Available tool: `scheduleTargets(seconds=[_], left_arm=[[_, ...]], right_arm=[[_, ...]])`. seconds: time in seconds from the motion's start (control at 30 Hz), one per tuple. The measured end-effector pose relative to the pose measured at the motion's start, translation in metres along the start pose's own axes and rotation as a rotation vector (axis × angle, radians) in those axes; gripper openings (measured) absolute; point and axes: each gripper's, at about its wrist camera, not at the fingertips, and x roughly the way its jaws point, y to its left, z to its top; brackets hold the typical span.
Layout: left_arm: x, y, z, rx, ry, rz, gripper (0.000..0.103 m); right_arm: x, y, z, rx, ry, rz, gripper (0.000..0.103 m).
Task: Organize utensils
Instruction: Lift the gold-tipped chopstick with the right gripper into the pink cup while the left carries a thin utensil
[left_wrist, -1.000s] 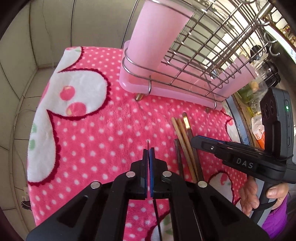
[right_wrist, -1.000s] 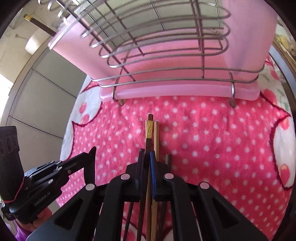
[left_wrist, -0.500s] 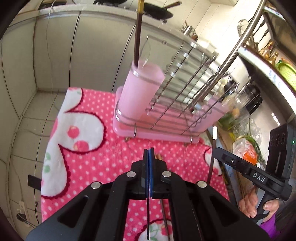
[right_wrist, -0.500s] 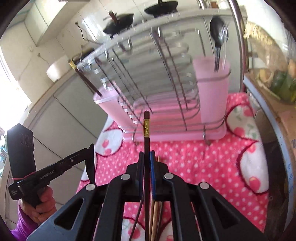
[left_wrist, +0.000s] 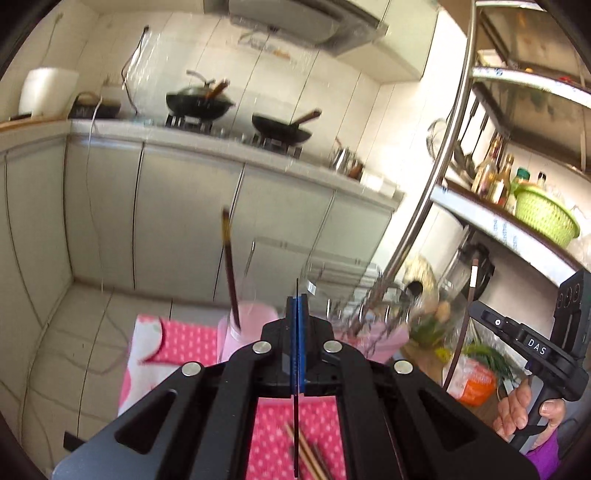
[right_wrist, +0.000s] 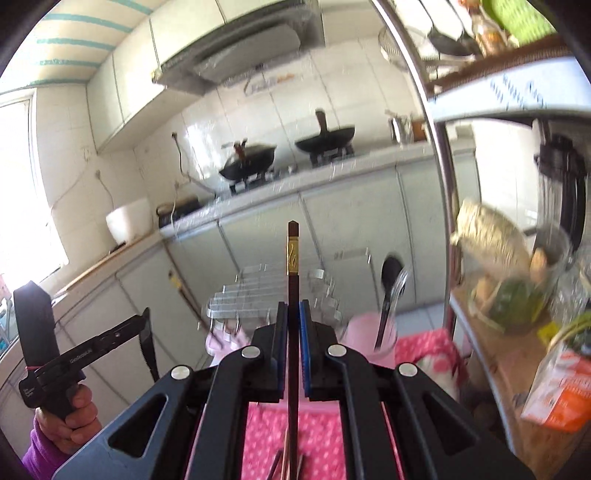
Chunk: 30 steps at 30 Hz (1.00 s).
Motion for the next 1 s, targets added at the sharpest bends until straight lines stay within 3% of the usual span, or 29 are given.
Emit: scheduleTargets(seconds=[0.23, 0.43, 0.57, 0.8, 1.0], left_arm=[[0.004, -0.012, 0.048, 0.045, -0.172, 0.032, 0.0], [0.029, -0.012, 0.072, 0.062, -0.238, 0.06, 0.0], [0.048, -0.01, 0.069, 0.088, -0.263, 0.085, 0.0], [0.075, -0.003, 0.041, 0.157, -0.298, 0.123, 0.0], [0.087, 0.012, 0.011, 0.148, -0.258, 0.115, 0.0]], right_arm=[[-0.001, -0.01, 0.05, -0.026, -0.187, -0.062, 0.006], [0.013, -0.02, 0.075, -0.044, -0.301, -0.102, 0.006], [0.027, -0.022, 0.08, -0.093, -0.348, -0.146, 0.006], [0.056, -0.035, 0.055, -0.104, -0.341, -0.193, 0.006], [0.07, -0.051, 0.021, -0.054, -0.244, -0.193, 0.006]])
